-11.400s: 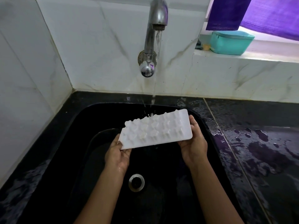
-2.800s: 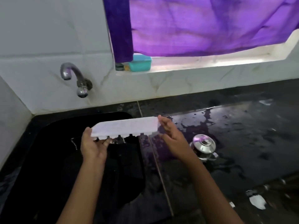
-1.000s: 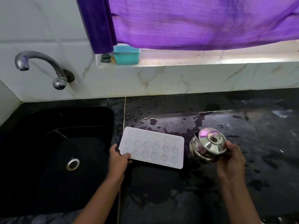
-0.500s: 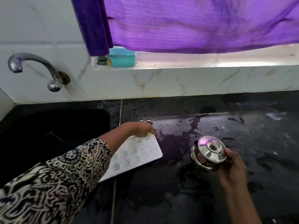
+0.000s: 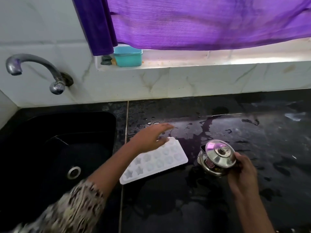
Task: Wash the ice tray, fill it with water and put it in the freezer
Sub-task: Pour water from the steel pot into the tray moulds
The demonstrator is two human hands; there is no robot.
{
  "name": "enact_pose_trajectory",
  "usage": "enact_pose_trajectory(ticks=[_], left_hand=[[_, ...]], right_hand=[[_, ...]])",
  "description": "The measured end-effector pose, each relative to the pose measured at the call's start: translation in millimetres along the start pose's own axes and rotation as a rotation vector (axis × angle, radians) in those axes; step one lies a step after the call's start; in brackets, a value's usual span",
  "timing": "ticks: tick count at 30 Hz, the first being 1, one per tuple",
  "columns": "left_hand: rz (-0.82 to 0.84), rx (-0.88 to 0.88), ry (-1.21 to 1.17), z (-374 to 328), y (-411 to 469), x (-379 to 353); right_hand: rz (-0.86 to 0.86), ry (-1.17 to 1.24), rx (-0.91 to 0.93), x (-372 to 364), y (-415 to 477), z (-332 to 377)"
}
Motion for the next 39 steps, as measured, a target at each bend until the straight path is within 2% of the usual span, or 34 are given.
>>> enact_pose_trajectory(ticks=[2, 3, 5, 7, 11, 21, 32, 39], left_hand=[[-0.125, 0.201, -0.035, 23, -54, 3], [-0.116, 0.33, -0.025, 37, -84, -4], [-0.005, 0.523, 0.04, 60, -133, -27], [0.066, 0.597, 0.042, 73, -160, -49], [0.018, 0.567, -0.081, 82, -159, -63], [-0.053, 0.44, -0.005, 77, -105, -70], [-0.116, 0.462, 0.047, 85, -93, -75], [-0.139, 0.473, 0.041, 85, -92, -77]], right_hand=[[0.007, -0.009, -0.001, -5, -1, -2], [0.012, -0.006, -0.004, -8, 0, -4], [0.028, -0.003, -0.016, -14, 0, -9], [0.053, 0.003, -0.036, -21, 1, -16], [0.087, 0.002, -0.063, -40, -2, -25], [0.151, -0.042, -0.082, -96, 9, -48], [0.308, -0.169, -0.099, -168, 28, -83], [0.323, -0.3, -0.137, -175, 32, -95]])
Point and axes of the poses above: each hand's wrist, its own y-axis towards the middle knuckle, its own x-axis out of the back of the hand, z = x × y, the point moved 6 cm from there along y, towards the middle knuckle, and after that the axes turned 1 degree about y, right-handed, at the moved point
